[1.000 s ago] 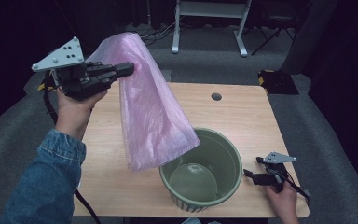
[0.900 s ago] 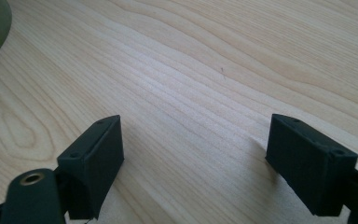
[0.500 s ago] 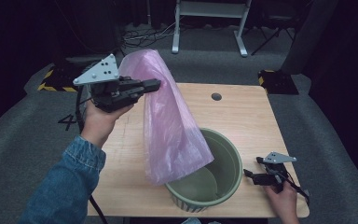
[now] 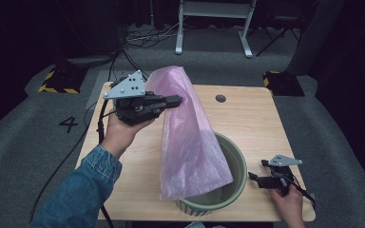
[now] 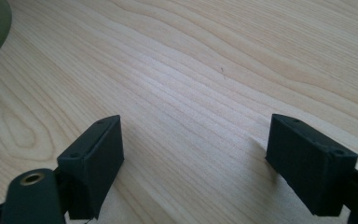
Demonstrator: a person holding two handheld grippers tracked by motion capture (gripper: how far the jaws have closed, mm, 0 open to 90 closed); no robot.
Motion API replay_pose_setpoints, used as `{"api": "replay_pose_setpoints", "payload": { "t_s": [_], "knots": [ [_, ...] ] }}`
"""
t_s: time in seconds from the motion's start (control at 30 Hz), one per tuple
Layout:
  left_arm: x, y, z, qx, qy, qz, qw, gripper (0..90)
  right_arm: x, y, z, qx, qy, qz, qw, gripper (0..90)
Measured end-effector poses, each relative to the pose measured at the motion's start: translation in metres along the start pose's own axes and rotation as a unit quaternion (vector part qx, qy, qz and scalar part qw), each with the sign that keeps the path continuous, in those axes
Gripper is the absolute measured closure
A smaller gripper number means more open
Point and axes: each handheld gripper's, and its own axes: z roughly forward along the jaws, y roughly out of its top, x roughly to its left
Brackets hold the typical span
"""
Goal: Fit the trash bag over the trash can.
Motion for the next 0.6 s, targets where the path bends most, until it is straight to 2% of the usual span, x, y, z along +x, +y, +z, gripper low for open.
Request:
{"api": "replay_pose_setpoints", "payload": {
  "t_s": [0.13, 0.37, 0.47, 0.6],
  "knots": [
    [-0.010, -0.005, 0.008, 0.012, -0.017, 0.006, 0.9998, 89.3, 0.000, 0.000, 0.000, 0.000, 0.000, 0.000, 1.0000, 18.8],
    [-0.023, -0.018, 0.023, 0.028, -0.040, 0.002, 0.9988, 89.2, 0.000, 0.000, 0.000, 0.000, 0.000, 0.000, 1.0000, 18.8],
    [-0.030, -0.024, 0.028, 0.038, -0.052, -0.002, 0.9979, 89.2, 0.000, 0.000, 0.000, 0.000, 0.000, 0.000, 1.0000, 18.8],
    [-0.039, -0.031, 0.034, 0.054, -0.064, 0.004, 0.9965, 89.2, 0.000, 0.000, 0.000, 0.000, 0.000, 0.000, 1.0000, 18.8]
  ]
}}
